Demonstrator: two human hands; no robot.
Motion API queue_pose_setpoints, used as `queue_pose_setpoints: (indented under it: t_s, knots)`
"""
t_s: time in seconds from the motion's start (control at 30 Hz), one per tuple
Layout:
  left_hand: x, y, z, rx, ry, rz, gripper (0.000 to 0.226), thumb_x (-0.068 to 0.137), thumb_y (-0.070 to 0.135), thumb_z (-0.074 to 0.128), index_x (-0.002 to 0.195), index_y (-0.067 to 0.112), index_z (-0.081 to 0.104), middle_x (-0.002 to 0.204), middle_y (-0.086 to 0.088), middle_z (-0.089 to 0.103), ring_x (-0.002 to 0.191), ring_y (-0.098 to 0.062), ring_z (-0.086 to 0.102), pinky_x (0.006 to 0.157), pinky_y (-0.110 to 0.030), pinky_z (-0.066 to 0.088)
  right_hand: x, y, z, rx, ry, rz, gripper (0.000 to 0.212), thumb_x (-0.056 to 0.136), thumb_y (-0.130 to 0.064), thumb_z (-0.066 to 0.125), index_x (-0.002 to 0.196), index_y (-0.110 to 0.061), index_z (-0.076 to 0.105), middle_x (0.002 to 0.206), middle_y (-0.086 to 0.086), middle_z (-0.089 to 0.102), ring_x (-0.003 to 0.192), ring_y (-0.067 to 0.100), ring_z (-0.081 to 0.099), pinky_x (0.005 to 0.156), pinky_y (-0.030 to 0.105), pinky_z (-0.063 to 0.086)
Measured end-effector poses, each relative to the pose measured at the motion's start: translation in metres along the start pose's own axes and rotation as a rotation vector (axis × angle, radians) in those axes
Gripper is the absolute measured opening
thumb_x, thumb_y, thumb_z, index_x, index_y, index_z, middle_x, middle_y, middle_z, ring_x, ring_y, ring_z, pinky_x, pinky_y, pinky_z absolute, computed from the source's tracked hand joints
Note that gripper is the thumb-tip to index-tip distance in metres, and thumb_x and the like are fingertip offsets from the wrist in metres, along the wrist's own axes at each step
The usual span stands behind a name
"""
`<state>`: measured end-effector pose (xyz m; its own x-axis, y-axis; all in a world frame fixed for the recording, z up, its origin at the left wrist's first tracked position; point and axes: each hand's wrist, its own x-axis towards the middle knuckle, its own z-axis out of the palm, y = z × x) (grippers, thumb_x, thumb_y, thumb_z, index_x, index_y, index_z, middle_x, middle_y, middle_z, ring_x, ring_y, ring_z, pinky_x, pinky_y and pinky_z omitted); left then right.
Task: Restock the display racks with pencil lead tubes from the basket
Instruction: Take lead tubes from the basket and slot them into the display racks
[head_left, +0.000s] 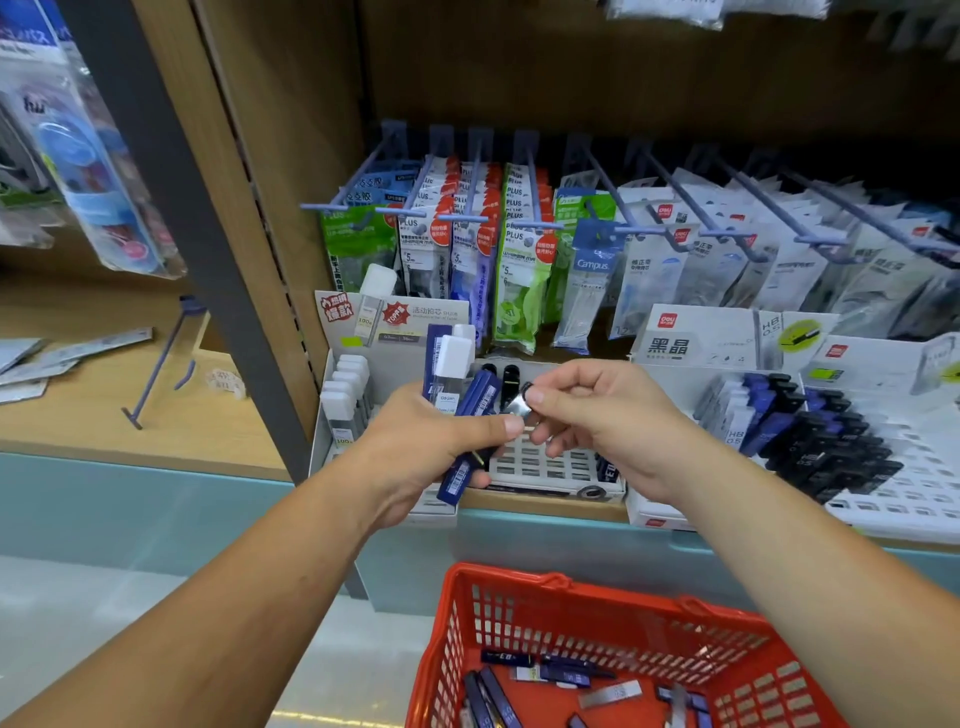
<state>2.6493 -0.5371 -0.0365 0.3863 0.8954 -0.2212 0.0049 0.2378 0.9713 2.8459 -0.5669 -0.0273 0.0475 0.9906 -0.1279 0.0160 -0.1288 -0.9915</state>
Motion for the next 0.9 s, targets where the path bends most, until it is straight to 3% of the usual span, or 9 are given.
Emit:
queue_pose_setpoints:
  t_s: [0.2, 0.33, 0.43, 0.6, 0.7, 0.8, 0.9]
  knots:
    - [0.002, 0.0, -0.002, 0.001, 0.048, 0.021, 0.023, 0.076, 0.001, 0.087, 0.092, 0.007, 0.071, 0.082, -0.01, 0.074, 0.069, -0.02, 0.068, 0.055, -0.03, 0.054, -0.007, 0.0, -0.014, 0.121, 0.121, 0.054, 0.001, 0.096, -0.001, 0.066, 0.097, -0.002, 0.065, 0.078, 0.018, 0.07, 0.068, 0.026, 0.069, 0.063, 0.035, 0.059]
    - [0.003, 0.001, -0.002, 0.003, 0.066, 0.033, 0.023, 0.076, 0.0, 0.086, 0.093, 0.005, 0.071, 0.085, -0.013, 0.074, 0.064, -0.021, 0.065, 0.055, -0.03, 0.052, -0.007, 0.001, -0.016, 0.118, 0.139, 0.032, 0.012, 0.096, 0.001, 0.066, 0.106, -0.004, 0.064, 0.078, 0.017, 0.072, 0.067, 0.026, 0.069, 0.063, 0.036, 0.061]
    - [0.006, 0.001, -0.004, -0.021, 0.153, 0.056, 0.025, 0.077, 0.004, 0.087, 0.096, 0.006, 0.072, 0.084, -0.013, 0.074, 0.068, -0.022, 0.068, 0.055, -0.029, 0.052, -0.008, 0.003, -0.017, -0.07, 0.118, 0.003, 0.016, 0.094, 0.004, 0.068, 0.107, -0.005, 0.067, 0.078, 0.019, 0.074, 0.065, 0.026, 0.069, 0.06, 0.033, 0.06]
    - [0.011, 0.004, -0.005, -0.065, 0.253, 0.095, 0.026, 0.077, 0.003, 0.087, 0.096, 0.011, 0.072, 0.087, -0.009, 0.076, 0.072, -0.021, 0.068, 0.054, -0.03, 0.052, -0.008, 0.005, -0.014, -0.268, 0.06, 0.001, 0.009, 0.085, -0.001, 0.08, 0.088, -0.008, 0.075, 0.071, 0.011, 0.073, 0.067, 0.023, 0.071, 0.061, 0.03, 0.058]
    - [0.01, 0.006, -0.003, -0.037, 0.245, 0.112, 0.024, 0.078, 0.003, 0.087, 0.095, 0.011, 0.072, 0.082, -0.007, 0.074, 0.068, -0.018, 0.068, 0.053, -0.029, 0.052, -0.007, 0.004, -0.007, -0.389, 0.048, -0.054, 0.015, 0.08, -0.008, 0.086, 0.087, -0.018, 0.078, 0.072, 0.0, 0.072, 0.063, 0.013, 0.062, 0.056, 0.022, 0.05]
    - [0.007, 0.007, 0.002, 0.095, 0.177, 0.154, 0.024, 0.078, 0.003, 0.087, 0.096, 0.005, 0.072, 0.085, -0.015, 0.076, 0.066, -0.018, 0.067, 0.052, -0.03, 0.053, -0.007, 0.002, 0.0, -0.596, 0.046, -0.186, 0.013, 0.079, -0.02, 0.088, 0.087, -0.027, 0.08, 0.071, -0.015, 0.071, 0.054, 0.001, 0.05, 0.055, 0.017, 0.041]
    - [0.006, 0.008, 0.004, 0.15, 0.126, 0.182, 0.028, 0.078, -0.001, 0.085, 0.1, -0.002, 0.069, 0.089, -0.022, 0.073, 0.067, -0.021, 0.064, 0.051, -0.031, 0.052, -0.004, 0.002, 0.005, -0.545, 0.006, -0.181, 0.012, 0.082, -0.016, 0.085, 0.084, -0.025, 0.078, 0.058, -0.019, 0.064, 0.049, 0.002, 0.045, 0.054, 0.016, 0.038]
